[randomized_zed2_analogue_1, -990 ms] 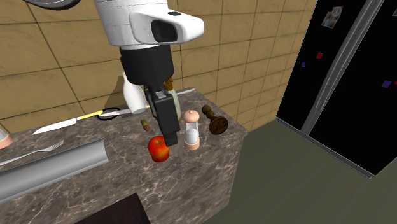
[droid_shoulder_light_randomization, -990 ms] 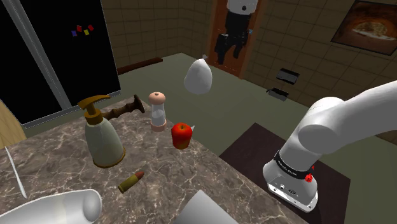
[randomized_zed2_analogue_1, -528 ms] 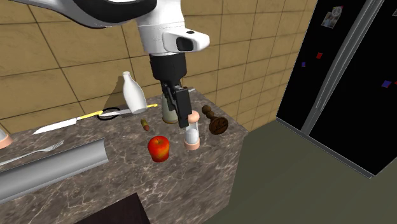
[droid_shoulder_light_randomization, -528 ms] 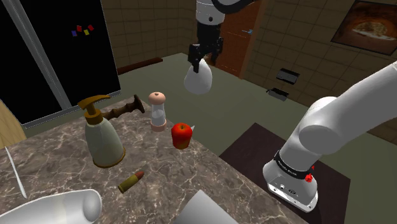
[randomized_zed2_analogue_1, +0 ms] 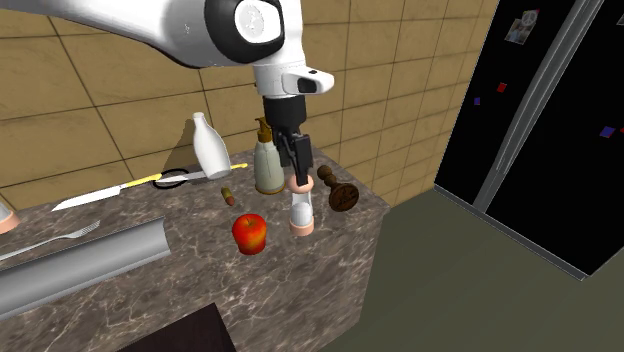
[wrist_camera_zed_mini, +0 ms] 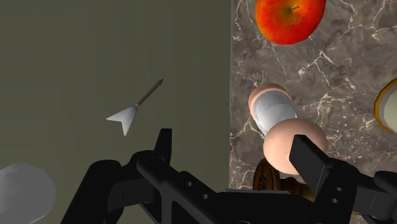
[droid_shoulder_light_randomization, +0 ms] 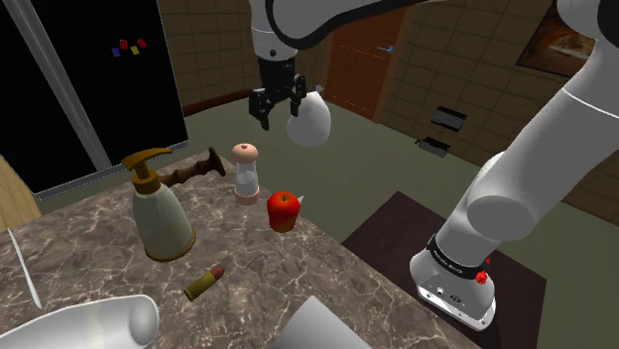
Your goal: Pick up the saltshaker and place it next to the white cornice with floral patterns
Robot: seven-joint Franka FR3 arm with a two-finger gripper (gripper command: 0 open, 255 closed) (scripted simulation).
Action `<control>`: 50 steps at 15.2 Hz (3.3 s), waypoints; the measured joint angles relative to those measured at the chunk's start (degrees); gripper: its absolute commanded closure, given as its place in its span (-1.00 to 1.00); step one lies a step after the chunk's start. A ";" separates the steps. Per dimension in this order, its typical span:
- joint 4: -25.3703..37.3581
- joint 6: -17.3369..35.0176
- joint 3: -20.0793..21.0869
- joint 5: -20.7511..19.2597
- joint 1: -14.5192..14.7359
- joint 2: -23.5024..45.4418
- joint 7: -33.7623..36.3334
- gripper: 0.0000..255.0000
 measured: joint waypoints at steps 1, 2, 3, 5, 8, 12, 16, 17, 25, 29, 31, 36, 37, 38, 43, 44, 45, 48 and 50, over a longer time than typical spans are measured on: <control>1.58 0.17 0.77 -0.88 0.37 2.26 1.49 -1.00; 3.52 -0.21 1.38 -1.73 0.74 4.37 2.76 -1.00; 4.93 -0.02 1.98 -2.66 1.20 6.50 4.16 -1.00; 9.16 -0.42 2.77 -4.88 2.12 11.53 6.57 -1.00; 14.61 -1.08 3.46 -7.82 3.99 18.09 9.84 -1.00; 15.34 0.68 3.36 -9.36 4.73 21.28 11.33 -1.00; 13.43 3.19 3.11 -9.88 4.58 21.98 11.71 -1.00; 13.26 3.45 3.10 -9.95 4.60 22.08 11.80 -1.00; 13.00 3.76 3.08 -10.01 4.60 22.13 11.88 1.00; 13.00 3.76 3.08 -10.01 4.60 22.13 11.88 1.00; 13.00 3.76 3.08 -10.01 4.60 22.13 11.88 1.00; 13.84 2.42 3.21 -9.64 4.59 21.55 11.55 1.00; 14.67 1.60 3.27 -9.56 4.69 21.54 11.48 1.00; 14.91 1.02 3.32 -9.34 4.62 21.15 11.27 1.00; 17.29 -2.23 3.46 -8.65 4.49 20.07 10.30 1.00; 17.85 -2.93 3.50 -8.54 4.53 19.92 10.21 1.00; 18.46 -3.56 3.51 -8.48 4.53 19.87 10.06 1.00; 20.45 -5.82 3.61 -8.20 4.60 19.53 9.64 1.00; 21.36 -7.16 3.66 -7.94 4.56 19.03 9.32 1.00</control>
